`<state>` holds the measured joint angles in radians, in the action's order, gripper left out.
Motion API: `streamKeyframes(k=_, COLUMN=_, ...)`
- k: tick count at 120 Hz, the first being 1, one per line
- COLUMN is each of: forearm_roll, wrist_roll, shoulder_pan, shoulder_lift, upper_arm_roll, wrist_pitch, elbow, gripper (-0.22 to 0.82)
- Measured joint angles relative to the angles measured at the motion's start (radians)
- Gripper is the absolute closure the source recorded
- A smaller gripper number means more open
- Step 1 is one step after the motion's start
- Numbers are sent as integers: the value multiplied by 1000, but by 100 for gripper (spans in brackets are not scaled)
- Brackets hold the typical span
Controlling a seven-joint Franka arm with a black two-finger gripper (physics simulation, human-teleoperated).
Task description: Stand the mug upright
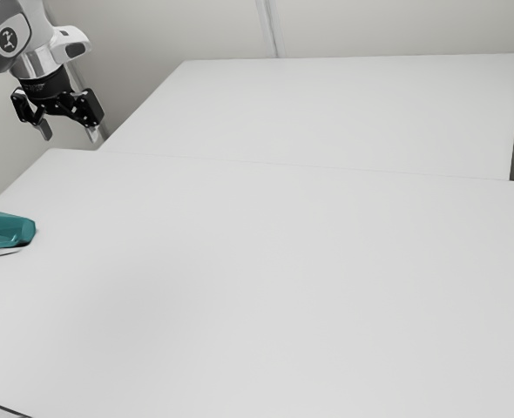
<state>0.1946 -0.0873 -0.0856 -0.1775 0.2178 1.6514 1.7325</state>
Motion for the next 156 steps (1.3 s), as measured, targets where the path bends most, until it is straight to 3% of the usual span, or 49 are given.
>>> streamKeyframes(k=27, forearm_roll=-1, wrist_roll=5, shoulder_pan=-1, shoulder_lift=-8, upper_arm_roll=3, wrist_pitch=8, elbow=22, gripper=0)
streamKeyframes(k=37, forearm_roll=1, wrist_roll=8, shoulder_pan=-1, shoulder_lift=-12, upper_arm_roll=43, wrist_pitch=7, elbow=27, gripper=0)
streamKeyframes(k=58, forearm_roll=0, wrist_roll=11, shoulder_pan=87, shoulder_lift=4, upper_arm_roll=68, wrist_pitch=9, elbow=24, gripper=0)
streamKeyframes(k=72, forearm_roll=-45, wrist_roll=16, shoulder_pan=218, shoulder_lift=48, upper_arm_roll=70, wrist_pitch=12, elbow=-4, gripper=0)
streamKeyframes(k=100, forearm_roll=-305, wrist_roll=114, shoulder_pan=456, shoulder_lift=260, upper_arm_roll=77, wrist_pitch=20, elbow=-116, gripper=0)
streamKeyframes(k=136, forearm_roll=-594, wrist_roll=388, shoulder_pan=765, shoulder_lift=494, upper_arm_roll=80, wrist_pitch=8, elbow=-264, gripper=0)
streamKeyframes(k=156, forearm_roll=-712, wrist_roll=557, shoulder_pan=878, shoulder_lift=601, upper_arm_roll=80, wrist_pitch=-15, elbow=-348, gripper=0)
